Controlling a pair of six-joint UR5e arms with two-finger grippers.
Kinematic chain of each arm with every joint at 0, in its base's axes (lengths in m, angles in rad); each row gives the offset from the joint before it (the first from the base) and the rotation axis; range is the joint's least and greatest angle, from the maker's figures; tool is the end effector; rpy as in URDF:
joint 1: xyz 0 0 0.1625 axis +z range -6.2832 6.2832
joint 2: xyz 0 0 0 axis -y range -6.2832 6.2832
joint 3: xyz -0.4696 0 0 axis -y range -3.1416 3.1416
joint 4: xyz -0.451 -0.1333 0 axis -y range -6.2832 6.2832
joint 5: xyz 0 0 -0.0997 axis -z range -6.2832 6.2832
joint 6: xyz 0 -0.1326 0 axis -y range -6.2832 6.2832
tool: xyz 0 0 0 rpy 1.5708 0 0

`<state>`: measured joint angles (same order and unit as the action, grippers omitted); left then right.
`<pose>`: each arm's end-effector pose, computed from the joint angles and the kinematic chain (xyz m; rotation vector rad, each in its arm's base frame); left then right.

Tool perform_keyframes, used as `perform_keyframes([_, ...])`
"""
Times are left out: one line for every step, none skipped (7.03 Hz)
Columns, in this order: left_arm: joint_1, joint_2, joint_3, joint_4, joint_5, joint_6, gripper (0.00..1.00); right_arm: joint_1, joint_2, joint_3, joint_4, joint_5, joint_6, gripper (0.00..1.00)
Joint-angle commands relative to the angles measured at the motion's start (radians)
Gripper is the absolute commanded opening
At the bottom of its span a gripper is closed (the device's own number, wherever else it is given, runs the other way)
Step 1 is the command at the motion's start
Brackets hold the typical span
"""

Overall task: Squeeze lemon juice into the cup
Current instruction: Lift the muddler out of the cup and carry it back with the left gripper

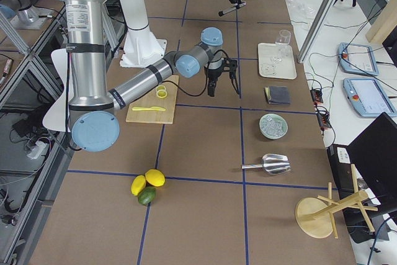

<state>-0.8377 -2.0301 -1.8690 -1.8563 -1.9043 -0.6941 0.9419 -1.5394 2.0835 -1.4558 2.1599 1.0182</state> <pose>0.3978 -0.5761 0.2505 0.5832 0.9055 0.2090 -0.2735 -0.4774 0.4245 0.0185 -0.8545 0.1713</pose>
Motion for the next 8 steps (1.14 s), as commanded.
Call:
perform_keyframes([-0.047,0.143,-0.047,0.205,-0.077,-0.058,0.00,0.000,-0.002,-0.005,0.000,-0.002,-0.006,1.00])
perform_keyframes([-0.053,0.234,-0.033,0.212,-0.141,-0.067,0.00,0.000,-0.004,-0.007,-0.001,-0.002,-0.007,1.00])
perform_keyframes([-0.084,0.260,-0.007,0.215,-0.166,-0.090,0.00,0.000,-0.007,-0.007,-0.002,-0.002,-0.010,1.00])
perform_keyframes([-0.092,0.295,0.040,0.209,-0.217,-0.184,0.00,0.000,-0.008,-0.005,0.000,-0.002,-0.010,1.00])
perform_keyframes([-0.084,0.300,0.083,0.189,-0.211,-0.191,0.00,0.000,-0.008,-0.005,0.000,-0.002,-0.012,1.00])
perform_keyframes([-0.081,0.301,0.123,0.181,-0.210,-0.186,0.00,0.000,-0.007,-0.007,0.000,-0.003,-0.012,1.00])
perform_keyframes([-0.078,0.301,0.176,0.113,-0.208,-0.130,0.00,0.000,-0.008,-0.005,0.000,-0.003,-0.010,1.00])
perform_keyframes([-0.080,0.301,0.212,0.082,-0.208,-0.035,0.00,0.000,-0.007,-0.005,0.000,-0.003,-0.009,1.00])
